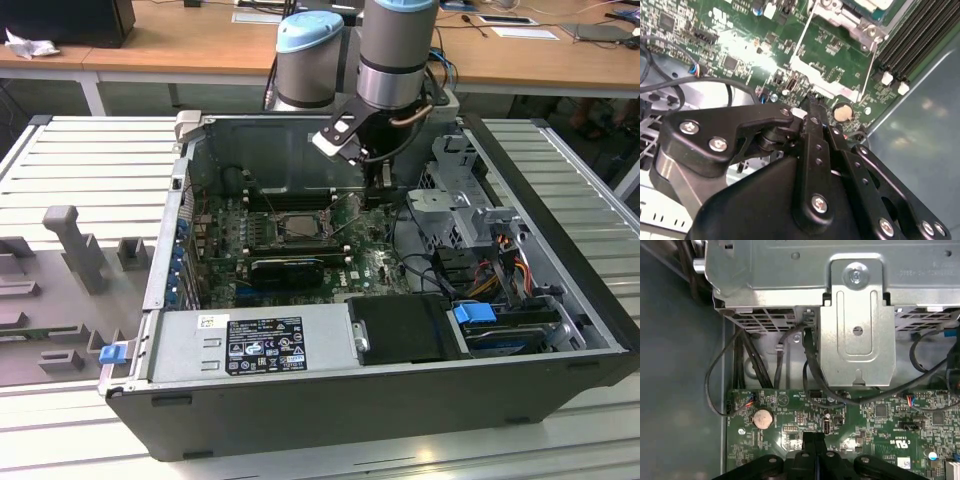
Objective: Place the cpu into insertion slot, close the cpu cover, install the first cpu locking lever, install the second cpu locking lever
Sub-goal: 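Close the cpu cover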
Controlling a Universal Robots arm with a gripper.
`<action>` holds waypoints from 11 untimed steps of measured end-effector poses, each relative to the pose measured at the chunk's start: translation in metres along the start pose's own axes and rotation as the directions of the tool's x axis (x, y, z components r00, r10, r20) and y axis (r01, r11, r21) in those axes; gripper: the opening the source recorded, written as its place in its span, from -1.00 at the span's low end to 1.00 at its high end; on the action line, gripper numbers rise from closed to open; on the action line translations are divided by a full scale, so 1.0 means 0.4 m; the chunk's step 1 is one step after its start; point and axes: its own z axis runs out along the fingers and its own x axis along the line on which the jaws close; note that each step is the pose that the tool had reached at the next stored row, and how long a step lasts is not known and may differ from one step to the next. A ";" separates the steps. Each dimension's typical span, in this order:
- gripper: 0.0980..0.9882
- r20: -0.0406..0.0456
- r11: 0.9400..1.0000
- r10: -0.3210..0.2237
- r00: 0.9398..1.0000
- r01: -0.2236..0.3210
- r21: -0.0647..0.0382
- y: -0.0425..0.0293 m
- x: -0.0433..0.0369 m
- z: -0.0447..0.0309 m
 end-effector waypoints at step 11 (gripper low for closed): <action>-0.98 -0.001 0.999 0.001 1.000 -0.001 0.033 -0.032 0.000 -0.003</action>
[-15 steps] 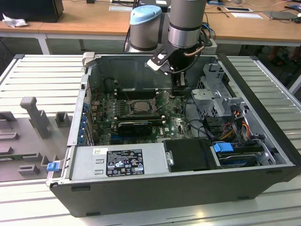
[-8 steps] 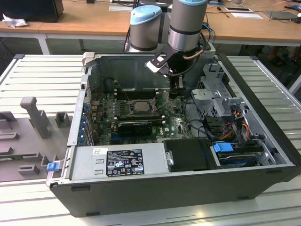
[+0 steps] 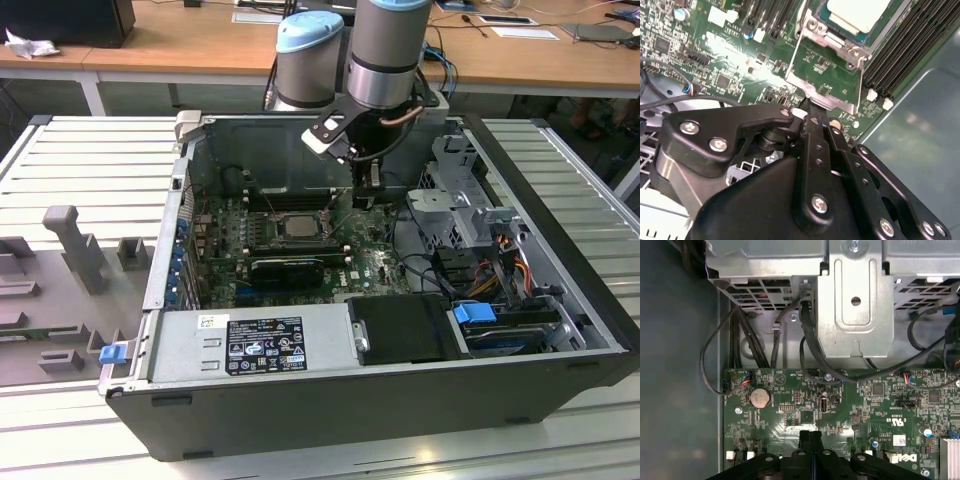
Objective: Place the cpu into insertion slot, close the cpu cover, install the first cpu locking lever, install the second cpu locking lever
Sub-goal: 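Close the cpu cover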
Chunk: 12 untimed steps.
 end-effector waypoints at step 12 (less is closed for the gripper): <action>-0.98 0.000 1.000 0.000 1.000 0.000 0.000 -0.021 0.000 0.000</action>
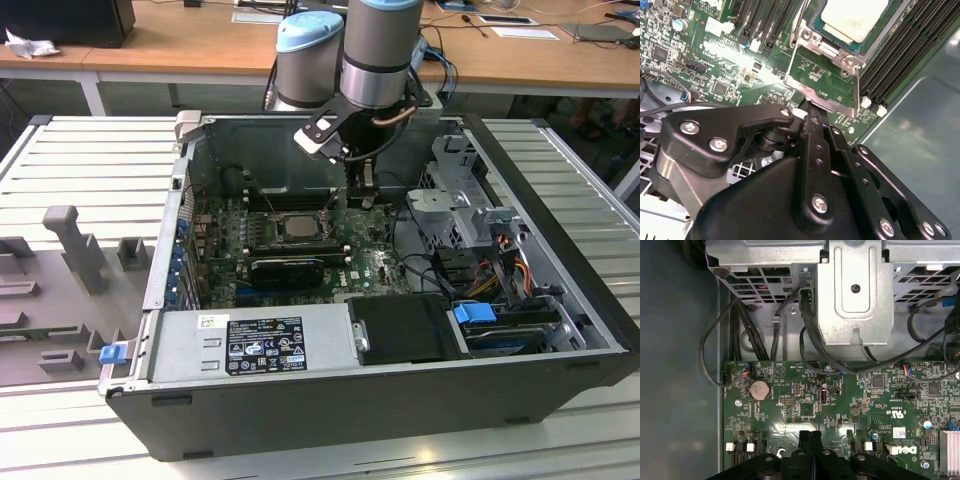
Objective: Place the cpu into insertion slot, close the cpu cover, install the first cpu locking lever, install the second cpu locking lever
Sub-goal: 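Close the cpu cover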
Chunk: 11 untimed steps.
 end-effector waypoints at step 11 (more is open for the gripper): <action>-0.98 0.000 1.000 0.000 1.000 0.000 -0.002 -0.070 -0.001 -0.001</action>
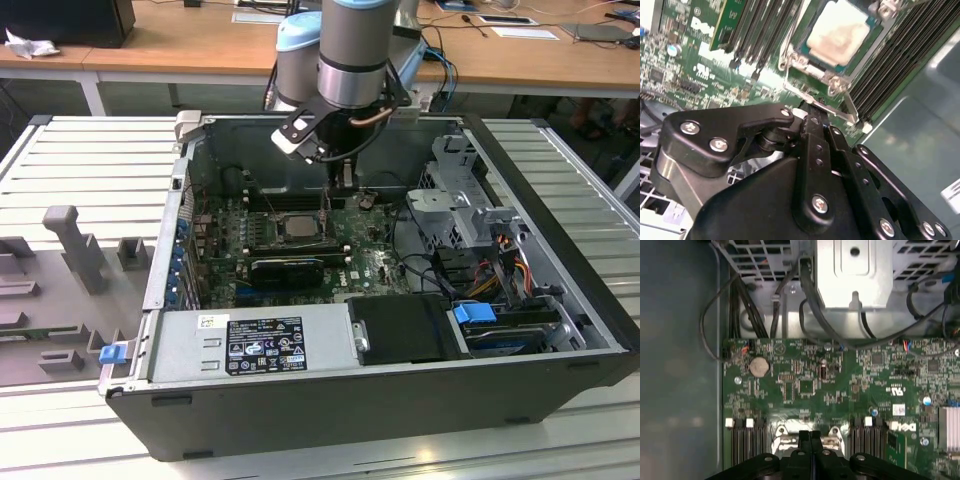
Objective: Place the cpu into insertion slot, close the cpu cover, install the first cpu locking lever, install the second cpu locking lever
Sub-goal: 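Close the cpu cover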
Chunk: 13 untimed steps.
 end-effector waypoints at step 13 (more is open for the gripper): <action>-0.98 0.000 1.000 -0.002 1.000 0.002 -0.001 -0.068 -0.002 0.035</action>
